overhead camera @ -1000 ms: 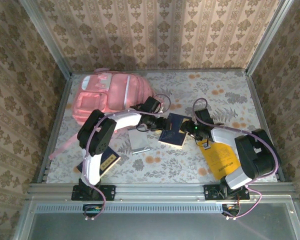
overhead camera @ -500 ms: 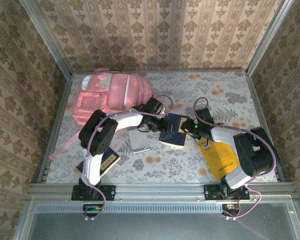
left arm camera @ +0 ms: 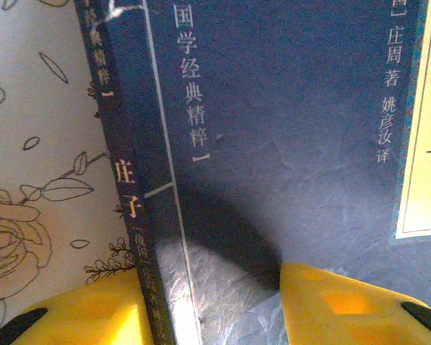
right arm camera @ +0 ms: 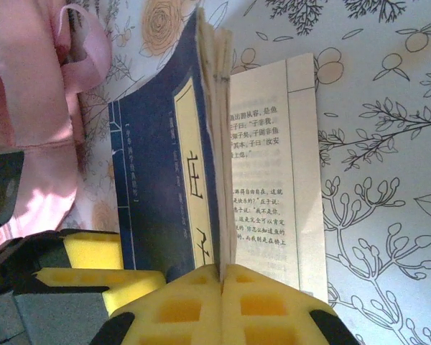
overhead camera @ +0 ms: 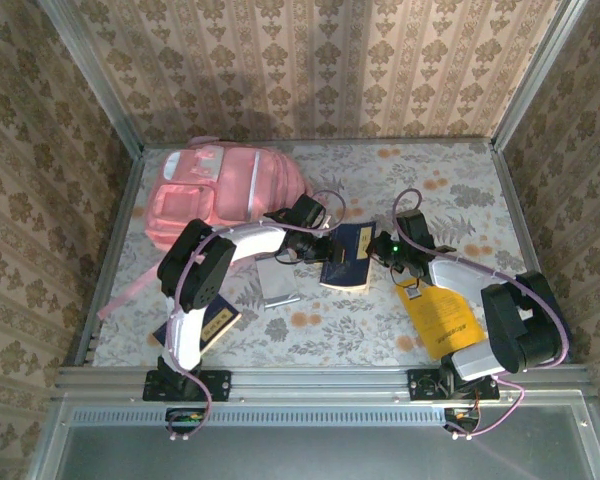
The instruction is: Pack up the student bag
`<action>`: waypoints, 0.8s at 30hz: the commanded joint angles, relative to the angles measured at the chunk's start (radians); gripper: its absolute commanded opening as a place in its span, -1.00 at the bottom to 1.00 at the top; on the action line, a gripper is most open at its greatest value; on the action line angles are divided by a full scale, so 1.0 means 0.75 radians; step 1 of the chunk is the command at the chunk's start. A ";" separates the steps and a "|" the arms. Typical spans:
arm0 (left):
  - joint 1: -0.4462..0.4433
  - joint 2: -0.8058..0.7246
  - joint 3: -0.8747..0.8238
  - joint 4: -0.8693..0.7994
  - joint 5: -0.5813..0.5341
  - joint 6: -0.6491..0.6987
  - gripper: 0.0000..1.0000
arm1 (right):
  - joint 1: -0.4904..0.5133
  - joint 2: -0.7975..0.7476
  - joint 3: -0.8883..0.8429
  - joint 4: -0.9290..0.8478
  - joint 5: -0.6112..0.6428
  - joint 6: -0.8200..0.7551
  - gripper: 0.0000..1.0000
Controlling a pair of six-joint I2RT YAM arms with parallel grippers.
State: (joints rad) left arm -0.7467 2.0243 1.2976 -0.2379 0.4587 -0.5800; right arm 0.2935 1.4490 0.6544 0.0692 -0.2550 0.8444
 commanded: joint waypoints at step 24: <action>0.074 -0.316 -0.249 0.508 0.290 -0.203 -1.00 | 0.012 -0.105 -0.008 -0.169 0.125 -0.113 0.06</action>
State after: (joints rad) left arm -0.7048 1.8893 1.1206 0.0547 0.6292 -0.7204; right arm 0.2924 1.4494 0.6327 0.0109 -0.1875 0.8066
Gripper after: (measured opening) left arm 0.076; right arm 0.463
